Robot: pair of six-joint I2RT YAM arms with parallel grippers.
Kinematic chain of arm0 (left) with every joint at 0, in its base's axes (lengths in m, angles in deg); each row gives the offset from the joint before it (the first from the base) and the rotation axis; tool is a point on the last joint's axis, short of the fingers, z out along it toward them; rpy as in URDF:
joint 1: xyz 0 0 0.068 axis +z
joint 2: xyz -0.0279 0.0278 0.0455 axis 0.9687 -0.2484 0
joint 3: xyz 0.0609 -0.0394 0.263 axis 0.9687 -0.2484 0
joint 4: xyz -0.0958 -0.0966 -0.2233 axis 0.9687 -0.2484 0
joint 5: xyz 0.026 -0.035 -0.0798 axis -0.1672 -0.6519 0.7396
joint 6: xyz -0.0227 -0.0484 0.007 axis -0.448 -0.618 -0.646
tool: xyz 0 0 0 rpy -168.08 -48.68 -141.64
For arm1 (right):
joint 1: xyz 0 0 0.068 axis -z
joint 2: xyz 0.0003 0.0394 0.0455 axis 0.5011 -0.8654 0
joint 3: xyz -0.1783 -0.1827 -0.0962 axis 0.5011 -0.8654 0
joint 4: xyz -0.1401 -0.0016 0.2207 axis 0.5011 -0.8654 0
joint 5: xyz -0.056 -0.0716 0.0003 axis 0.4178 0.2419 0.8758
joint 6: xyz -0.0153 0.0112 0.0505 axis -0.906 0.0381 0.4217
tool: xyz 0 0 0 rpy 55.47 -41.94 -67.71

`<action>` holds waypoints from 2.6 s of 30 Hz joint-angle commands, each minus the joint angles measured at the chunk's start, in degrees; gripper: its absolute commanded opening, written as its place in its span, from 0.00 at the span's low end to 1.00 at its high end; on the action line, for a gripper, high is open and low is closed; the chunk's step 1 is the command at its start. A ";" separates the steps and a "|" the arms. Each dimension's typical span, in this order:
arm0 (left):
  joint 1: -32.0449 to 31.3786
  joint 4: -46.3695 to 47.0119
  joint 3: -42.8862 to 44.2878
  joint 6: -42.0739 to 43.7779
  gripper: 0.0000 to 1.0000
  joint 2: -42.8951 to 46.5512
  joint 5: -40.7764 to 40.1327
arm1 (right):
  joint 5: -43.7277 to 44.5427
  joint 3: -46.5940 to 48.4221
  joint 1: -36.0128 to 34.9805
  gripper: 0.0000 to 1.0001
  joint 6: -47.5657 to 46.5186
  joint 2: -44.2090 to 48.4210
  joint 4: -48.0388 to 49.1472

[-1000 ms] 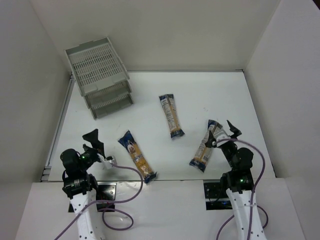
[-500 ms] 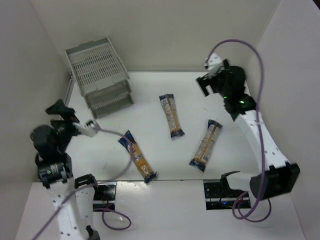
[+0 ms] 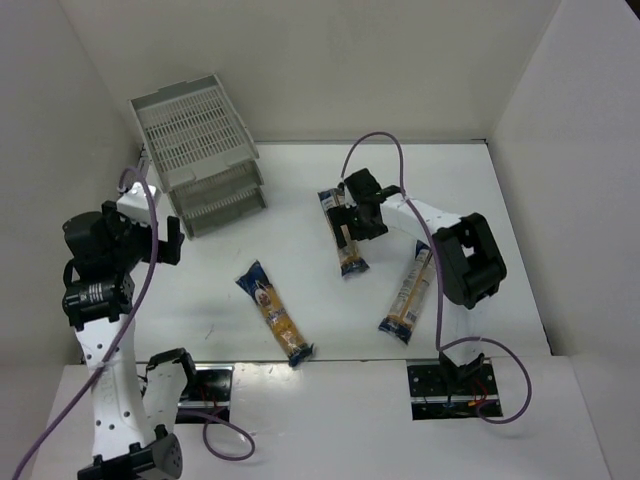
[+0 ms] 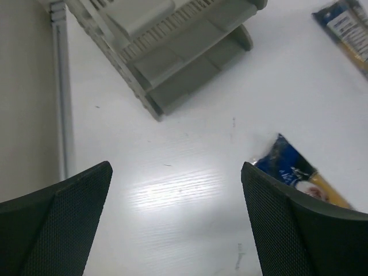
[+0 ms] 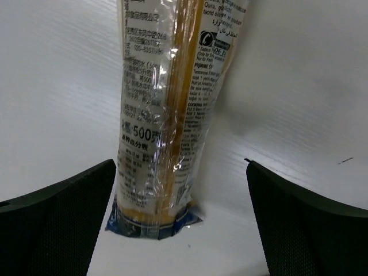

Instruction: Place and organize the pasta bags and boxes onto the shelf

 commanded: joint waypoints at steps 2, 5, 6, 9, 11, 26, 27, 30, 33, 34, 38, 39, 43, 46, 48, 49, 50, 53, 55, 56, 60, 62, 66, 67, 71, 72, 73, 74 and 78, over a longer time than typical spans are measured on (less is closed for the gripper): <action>3.40 3.87 -4.47 -11.79 1.00 4.30 7.32 | 4.30 3.69 -3.23 1.00 4.48 -3.17 2.54; 4.99 3.88 -5.71 -11.79 1.00 5.36 3.90 | 7.28 3.69 -7.60 1.00 3.70 -5.72 3.77; 5.77 3.88 -5.72 -11.79 1.00 5.36 3.88 | 10.86 3.69 -8.93 1.00 3.69 -6.25 3.78; 6.83 3.88 -5.72 -11.26 1.00 5.89 2.65 | 13.61 4.84 -9.83 1.00 7.98 -9.67 3.25; 6.83 3.88 -5.72 -11.26 1.00 6.41 2.65 | 14.93 3.88 -9.83 1.00 9.31 -10.91 3.25; 7.89 2.82 -5.54 -9.07 1.00 11.16 -3.41 | 6.27 8.26 -7.73 0.00 3.17 -7.94 3.07; 7.89 2.82 -5.54 -9.07 1.00 11.16 -4.11 | 4.68 10.09 -5.89 0.00 1.33 -4.18 3.07; 7.89 3.35 -5.54 -8.54 1.00 12.30 -4.64 | -1.83 12.83 -1.67 0.00 0.09 2.94 3.07; 7.89 3.35 -5.54 -8.02 1.00 12.92 -5.17 | -4.57 13.45 -0.33 0.00 0.08 8.22 3.68; 7.89 3.35 -5.54 -8.01 1.00 12.92 -5.17 | -5.18 13.45 -0.33 0.00 0.08 9.29 3.69; 7.89 3.96 -6.07 -7.22 1.00 13.45 -7.54 | -8.33 15.90 -0.33 0.00 2.19 11.50 3.69; 7.89 3.96 -6.07 -6.70 1.00 13.45 -7.54 | -8.87 18.09 -0.33 0.00 2.19 11.50 3.69; 7.89 5.19 -6.77 -6.69 1.00 13.45 -7.54 | -7.82 21.27 -0.33 0.00 2.90 10.98 3.69; 7.89 5.19 -6.77 -6.69 1.00 13.97 -7.54 | -7.82 18.73 0.19 0.00 2.38 11.58 3.69; 7.89 5.19 -6.77 -6.69 1.00 13.98 -7.54 | -7.82 17.77 0.19 0.00 1.59 11.59 3.69; 7.89 5.19 -6.77 -6.69 1.00 13.98 -7.54 | -4.69 16.10 0.19 0.00 -0.07 12.20 3.69; 7.89 5.19 -6.77 -6.69 1.00 13.98 -7.54 | -4.66 14.87 0.19 0.00 -1.31 12.20 3.69; 7.89 5.19 -6.77 -6.69 1.00 14.50 -6.93 | -1.76 9.24 -0.33 0.77 -9.30 10.20 -0.52; 7.89 5.19 -6.77 -6.69 1.00 14.50 -6.93 | -1.76 5.39 -1.65 0.96 -11.07 8.69 -3.59; 7.89 5.19 -6.77 -6.69 1.00 14.50 -6.93 | -1.76 3.89 -2.26 1.00 -11.08 7.90 -3.61; 7.89 5.19 -7.30 -6.69 1.00 14.50 -6.93 | 5.08 -3.15 -7.35 1.00 -12.92 5.79 2.17; 8.41 5.19 -7.30 -6.69 1.00 14.50 -6.41 | 6.07 -4.83 -8.77 1.00 -12.92 4.65 4.64; 8.41 4.67 -7.83 -6.69 1.00 14.50 -6.40 | 7.38 -2.55 -8.77 1.00 -12.22 -0.62 6.92; 8.41 4.67 -7.83 -6.69 1.00 15.03 -6.40 | 8.08 -2.02 -8.77 1.00 -12.22 -2.54 7.81; 8.94 4.67 -7.83 -6.69 1.00 15.03 -6.40 | 10.72 0.44 -10.00 1.00 -12.84 -8.79 8.35; 8.94 4.67 -7.83 -6.69 1.00 15.03 -6.40 | 10.72 0.44 -10.00 0.87 -12.84 -10.28 7.82; 8.94 4.67 -7.83 -6.69 1.00 15.03 -6.40 | 10.72 0.44 -10.00 0.87 -12.84 -10.30 7.82; 8.94 4.67 -7.83 -6.69 1.00 15.55 -6.40 | 10.72 -0.25 -10.00 0.51 -12.14 -10.30 7.82; 8.94 4.67 -7.83 -6.69 1.00 15.56 -6.40 | 7.04 -2.63 -10.00 0.00 -13.88 -8.37 7.74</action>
